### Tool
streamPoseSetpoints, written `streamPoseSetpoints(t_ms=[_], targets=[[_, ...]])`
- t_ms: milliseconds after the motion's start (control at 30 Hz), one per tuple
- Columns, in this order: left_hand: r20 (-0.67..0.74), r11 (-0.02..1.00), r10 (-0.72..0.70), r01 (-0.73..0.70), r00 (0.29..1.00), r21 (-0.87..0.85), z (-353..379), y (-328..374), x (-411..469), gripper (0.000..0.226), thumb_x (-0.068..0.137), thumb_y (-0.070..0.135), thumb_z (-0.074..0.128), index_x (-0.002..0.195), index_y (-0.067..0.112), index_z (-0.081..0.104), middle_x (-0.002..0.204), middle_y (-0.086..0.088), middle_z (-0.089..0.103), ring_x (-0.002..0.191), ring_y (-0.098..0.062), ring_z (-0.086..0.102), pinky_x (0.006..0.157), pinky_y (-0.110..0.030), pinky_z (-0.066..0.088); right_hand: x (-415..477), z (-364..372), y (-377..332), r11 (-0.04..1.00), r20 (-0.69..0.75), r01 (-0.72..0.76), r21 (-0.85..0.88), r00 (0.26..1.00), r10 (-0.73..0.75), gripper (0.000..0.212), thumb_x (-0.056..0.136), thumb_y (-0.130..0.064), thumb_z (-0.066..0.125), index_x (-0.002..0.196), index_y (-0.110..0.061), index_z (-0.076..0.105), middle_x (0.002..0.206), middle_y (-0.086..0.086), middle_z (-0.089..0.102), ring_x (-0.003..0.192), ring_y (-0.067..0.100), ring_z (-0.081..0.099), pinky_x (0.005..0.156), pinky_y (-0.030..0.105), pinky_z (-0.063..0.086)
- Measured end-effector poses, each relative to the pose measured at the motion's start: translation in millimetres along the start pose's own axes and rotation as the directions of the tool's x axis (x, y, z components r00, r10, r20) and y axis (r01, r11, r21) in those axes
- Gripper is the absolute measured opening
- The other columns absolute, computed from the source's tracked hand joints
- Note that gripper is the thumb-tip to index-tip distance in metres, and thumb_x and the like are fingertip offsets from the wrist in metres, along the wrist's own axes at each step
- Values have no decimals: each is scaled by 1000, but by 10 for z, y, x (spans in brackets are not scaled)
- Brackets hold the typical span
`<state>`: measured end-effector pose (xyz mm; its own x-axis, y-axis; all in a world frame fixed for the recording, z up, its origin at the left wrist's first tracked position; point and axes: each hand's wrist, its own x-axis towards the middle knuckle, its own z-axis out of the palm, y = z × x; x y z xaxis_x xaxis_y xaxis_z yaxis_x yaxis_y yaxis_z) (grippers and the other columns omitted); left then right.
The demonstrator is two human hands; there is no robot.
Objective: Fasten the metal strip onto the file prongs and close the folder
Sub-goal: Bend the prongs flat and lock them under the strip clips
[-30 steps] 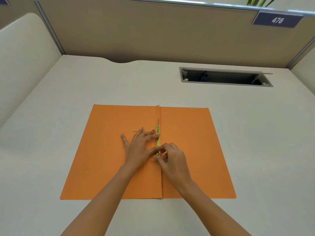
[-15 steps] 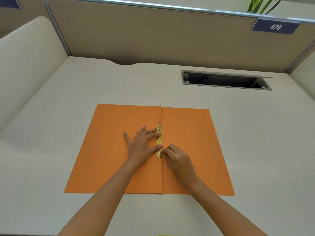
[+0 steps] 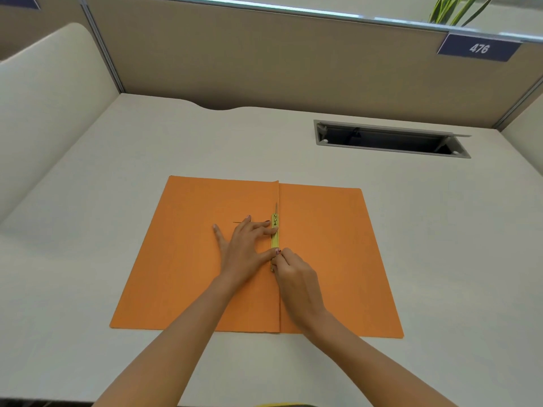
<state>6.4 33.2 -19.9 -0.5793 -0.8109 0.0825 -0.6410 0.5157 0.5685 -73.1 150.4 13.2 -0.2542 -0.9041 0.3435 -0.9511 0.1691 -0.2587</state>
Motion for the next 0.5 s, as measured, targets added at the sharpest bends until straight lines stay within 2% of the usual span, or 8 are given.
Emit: streamPoseSetpoints(t_ms=[100, 200, 300, 400, 500], targets=[[3, 1000, -2, 2, 1000, -1, 0, 0, -1, 40, 80, 56, 60, 118, 50, 56, 136, 28, 48, 144, -6, 19, 107, -66, -19, 1, 14, -56, 999, 14, -1, -45, 1000, 1, 25, 55, 9, 83, 66, -6, 66, 63, 4, 62, 48, 16, 56, 41, 21, 39], [8, 1000, -2, 2, 1000, 7, 2, 0, 5, 40, 79, 58, 59, 119, 50, 55, 136, 28, 48, 144, -6, 18, 107, -66, -18, -6, 2, -59, 999, 34, -11, -42, 999, 12, 25, 56, 9, 83, 64, -7, 65, 64, 5, 63, 48, 16, 56, 40, 21, 39], [12, 1000, -1, 1, 1000, 5, 4, 5, 3, 42, 78, 60, 59, 119, 50, 55, 135, 28, 48, 144, -6, 18, 108, -66, -18, -53, -28, 39, 999, 73, -47, 16, 996, 46, 21, 67, 7, 79, 68, -8, 63, 67, 4, 61, 51, 18, 56, 41, 24, 42], [13, 1000, 1, -1, 1000, 6, -6, 16, -1, 44, 78, 61, 60, 120, 50, 55, 136, 28, 48, 145, -6, 17, 108, -67, -17, -92, -48, 146, 991, 102, -107, 83, 990, 99, 9, 86, -2, 65, 79, -7, 63, 78, 5, 62, 64, 23, 59, 49, 34, 50], [14, 1000, 0, 0, 1000, 19, -15, 23, -6, 44, 78, 60, 60, 120, 49, 55, 137, 27, 47, 145, -6, 17, 108, -67, -16, -64, -54, 150, 982, 105, -138, 127, 987, 125, 11, 95, -10, 55, 88, -6, 63, 86, 7, 62, 70, 25, 59, 54, 36, 49]])
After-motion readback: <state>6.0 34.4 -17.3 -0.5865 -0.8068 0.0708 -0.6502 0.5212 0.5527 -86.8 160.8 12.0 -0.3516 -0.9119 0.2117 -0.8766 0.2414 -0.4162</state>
